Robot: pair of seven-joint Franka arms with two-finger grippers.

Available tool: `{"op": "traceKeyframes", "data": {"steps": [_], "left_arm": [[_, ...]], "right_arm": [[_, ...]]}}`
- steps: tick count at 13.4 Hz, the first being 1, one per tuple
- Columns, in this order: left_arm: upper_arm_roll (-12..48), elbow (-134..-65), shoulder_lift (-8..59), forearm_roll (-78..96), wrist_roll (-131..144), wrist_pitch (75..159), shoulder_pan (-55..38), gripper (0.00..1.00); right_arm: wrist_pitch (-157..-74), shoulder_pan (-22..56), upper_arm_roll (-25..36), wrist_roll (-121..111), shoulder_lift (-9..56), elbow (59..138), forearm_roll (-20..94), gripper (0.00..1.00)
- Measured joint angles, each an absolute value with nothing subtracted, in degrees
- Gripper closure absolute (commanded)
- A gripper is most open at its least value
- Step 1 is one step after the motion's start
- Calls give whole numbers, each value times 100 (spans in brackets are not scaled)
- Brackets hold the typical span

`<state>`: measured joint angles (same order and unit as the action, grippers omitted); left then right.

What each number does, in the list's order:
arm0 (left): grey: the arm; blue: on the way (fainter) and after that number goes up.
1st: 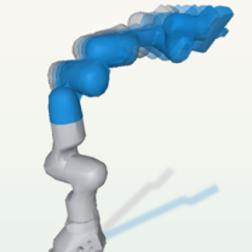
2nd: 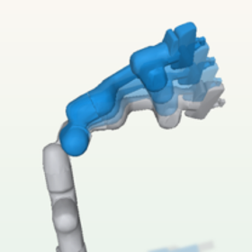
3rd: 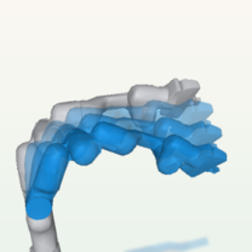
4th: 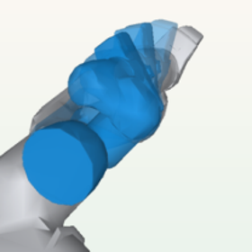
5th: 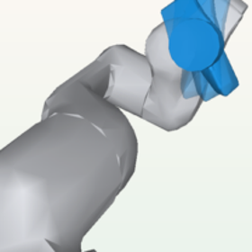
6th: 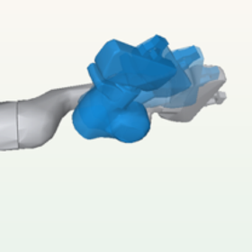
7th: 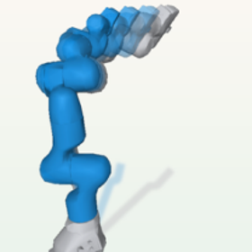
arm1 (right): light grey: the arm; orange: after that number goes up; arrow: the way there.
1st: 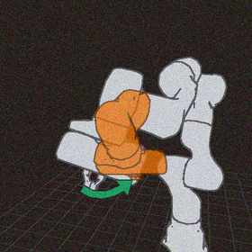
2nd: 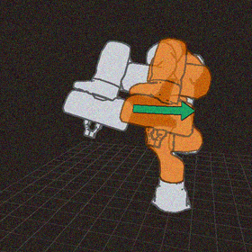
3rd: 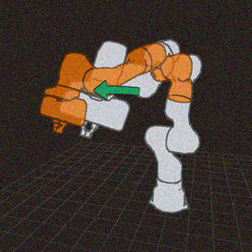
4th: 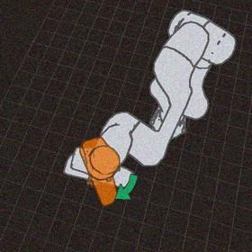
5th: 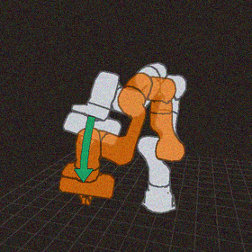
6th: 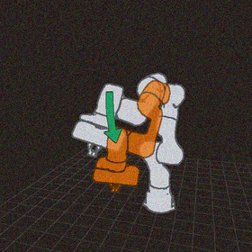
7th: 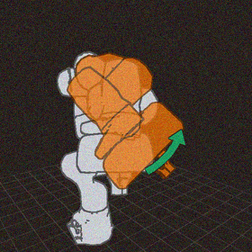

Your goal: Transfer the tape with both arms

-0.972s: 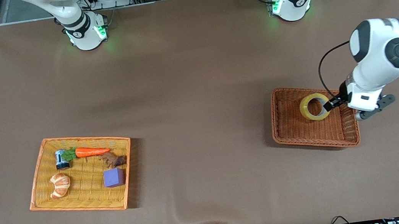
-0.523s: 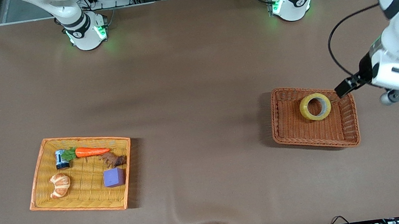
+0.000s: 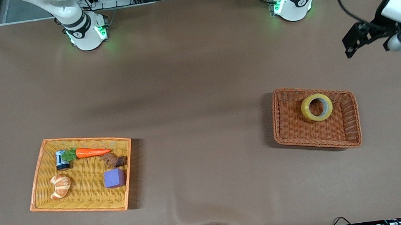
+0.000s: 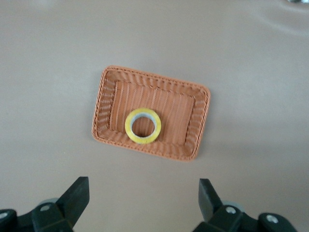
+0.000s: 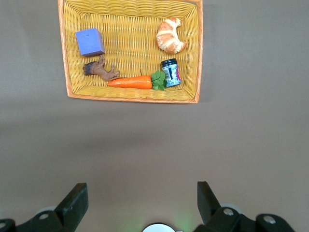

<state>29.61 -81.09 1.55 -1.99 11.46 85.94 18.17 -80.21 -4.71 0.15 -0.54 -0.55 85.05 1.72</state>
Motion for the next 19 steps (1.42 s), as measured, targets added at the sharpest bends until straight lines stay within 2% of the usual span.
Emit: {"op": "traceKeyframes", "data": {"steps": [3,19], "left_arm": [[2941,-8164,23,39,783,8371,2108,0],[2953,-8266,2,43,782,8368,2117,0]], "right_arm": [[-8024,-471,13,-54,-51,8505,172,0],[-8024,-470,3,-54,-44,8504,172,0]]}}
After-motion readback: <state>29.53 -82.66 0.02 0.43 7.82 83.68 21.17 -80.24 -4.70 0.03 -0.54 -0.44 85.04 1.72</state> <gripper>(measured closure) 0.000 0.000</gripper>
